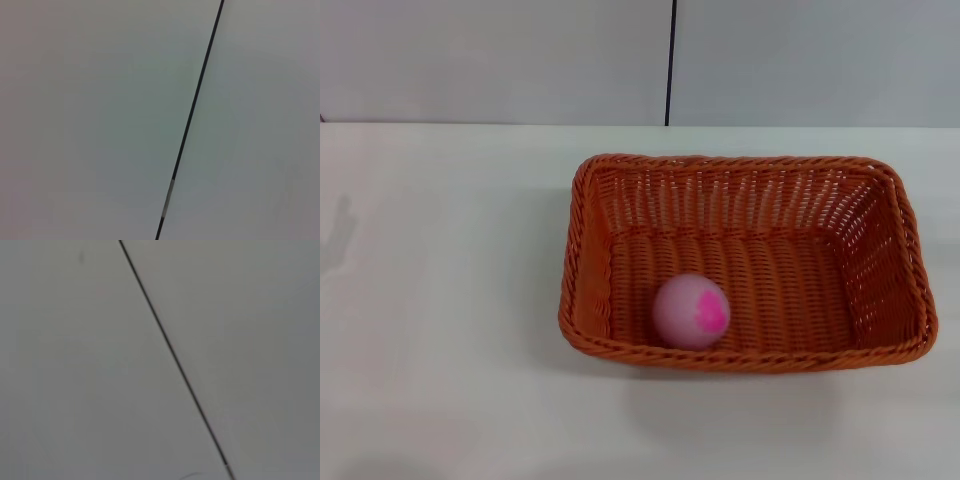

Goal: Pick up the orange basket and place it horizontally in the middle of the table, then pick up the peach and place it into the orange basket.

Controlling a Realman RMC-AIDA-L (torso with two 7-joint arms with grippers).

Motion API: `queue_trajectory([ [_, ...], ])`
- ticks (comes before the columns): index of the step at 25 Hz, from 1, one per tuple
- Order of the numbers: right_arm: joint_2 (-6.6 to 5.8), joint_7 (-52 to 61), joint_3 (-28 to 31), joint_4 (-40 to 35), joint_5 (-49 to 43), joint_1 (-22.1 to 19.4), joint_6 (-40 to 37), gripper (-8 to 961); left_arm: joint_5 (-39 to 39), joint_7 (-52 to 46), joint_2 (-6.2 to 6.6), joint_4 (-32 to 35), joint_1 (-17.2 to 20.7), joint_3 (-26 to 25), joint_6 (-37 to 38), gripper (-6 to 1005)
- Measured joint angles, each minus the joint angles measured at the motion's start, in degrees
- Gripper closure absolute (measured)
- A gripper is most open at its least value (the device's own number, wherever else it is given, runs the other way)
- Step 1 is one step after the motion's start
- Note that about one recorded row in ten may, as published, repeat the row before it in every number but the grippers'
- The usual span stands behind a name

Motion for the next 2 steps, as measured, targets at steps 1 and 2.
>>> queue_trajectory([
  [1, 0.00, 0.0, 0.0, 0.0, 0.0, 0.0, 0.0, 245, 0.0, 0.0, 0.02, 0.2, 0.0, 0.0, 0.0, 192],
  [2, 0.10, -0.1, -0.1, -0.2, -0.4, 0.2, 0.0, 245, 0.0, 0.0, 0.07, 0.4, 0.0, 0.0, 0.1, 192],
])
